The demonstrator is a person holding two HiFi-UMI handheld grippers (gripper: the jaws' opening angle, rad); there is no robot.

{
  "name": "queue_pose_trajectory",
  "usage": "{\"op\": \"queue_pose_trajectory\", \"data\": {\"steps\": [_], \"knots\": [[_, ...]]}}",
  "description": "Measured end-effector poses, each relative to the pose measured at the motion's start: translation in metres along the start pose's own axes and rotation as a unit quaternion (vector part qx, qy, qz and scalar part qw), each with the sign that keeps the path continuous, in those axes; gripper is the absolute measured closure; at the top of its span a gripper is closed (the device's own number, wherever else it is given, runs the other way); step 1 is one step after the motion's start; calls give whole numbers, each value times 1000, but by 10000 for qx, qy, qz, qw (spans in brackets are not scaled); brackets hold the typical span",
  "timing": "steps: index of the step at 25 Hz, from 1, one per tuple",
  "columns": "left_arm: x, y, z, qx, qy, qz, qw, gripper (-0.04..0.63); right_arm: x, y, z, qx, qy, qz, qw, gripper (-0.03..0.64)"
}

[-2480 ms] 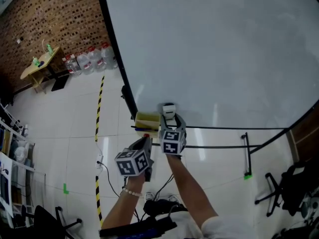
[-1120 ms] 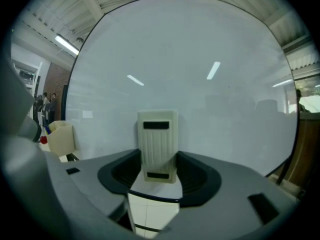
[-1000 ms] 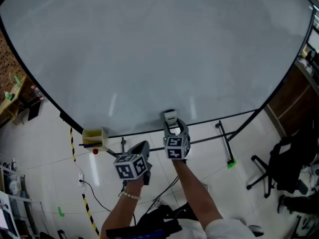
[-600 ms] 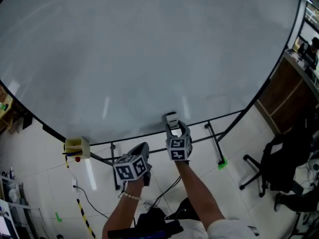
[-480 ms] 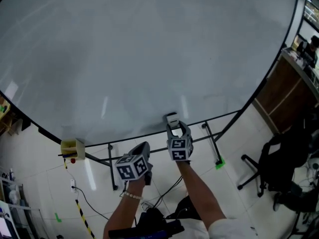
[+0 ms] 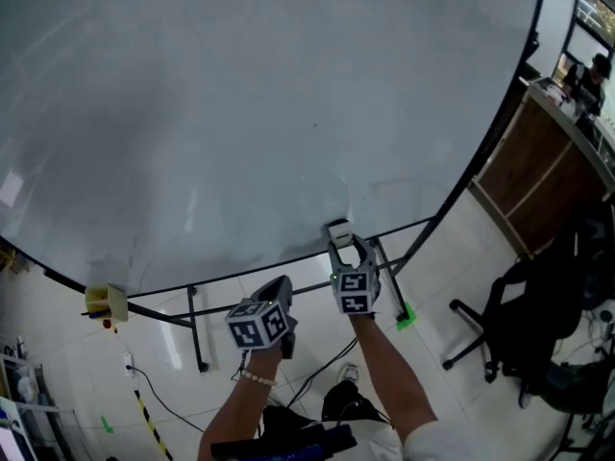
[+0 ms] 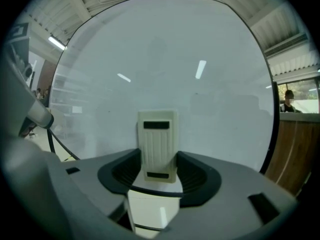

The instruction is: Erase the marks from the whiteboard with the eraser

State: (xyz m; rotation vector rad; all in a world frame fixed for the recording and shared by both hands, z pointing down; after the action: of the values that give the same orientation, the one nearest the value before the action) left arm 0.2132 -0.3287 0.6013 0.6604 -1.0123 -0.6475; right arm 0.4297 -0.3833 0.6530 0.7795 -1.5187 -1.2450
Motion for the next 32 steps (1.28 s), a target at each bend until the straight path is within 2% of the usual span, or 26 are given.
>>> {"op": "queue_pose_trajectory", "data": {"steps": [11, 17, 23, 32], "knots": [[89, 26, -117, 272, 221, 261, 9990, 607, -36, 28, -173, 189, 367, -48, 9991, 365], [116, 37, -165, 404, 469, 449, 9971, 607, -53, 34, -242, -5, 435, -73, 9990, 362], [131, 40, -179, 551, 494, 605, 9954, 607, -62, 43, -285, 24, 593, -106, 9982, 364], [142, 52, -167, 578, 425, 755, 9946, 607, -61, 73, -324, 230, 618, -219, 9976, 362]]}}
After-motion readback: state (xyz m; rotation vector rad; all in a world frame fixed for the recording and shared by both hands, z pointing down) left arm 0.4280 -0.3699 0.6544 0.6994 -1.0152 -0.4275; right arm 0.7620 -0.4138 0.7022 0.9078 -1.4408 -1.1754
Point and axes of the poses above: the fingertips, and each gripper's own axes: x forward along the fingers, z to its left, y out of its underside, the point moved 10 cm from there along -x, backward along the fingers, and after that the axes turned 10 degrees about -y, right-handed, at the moved point
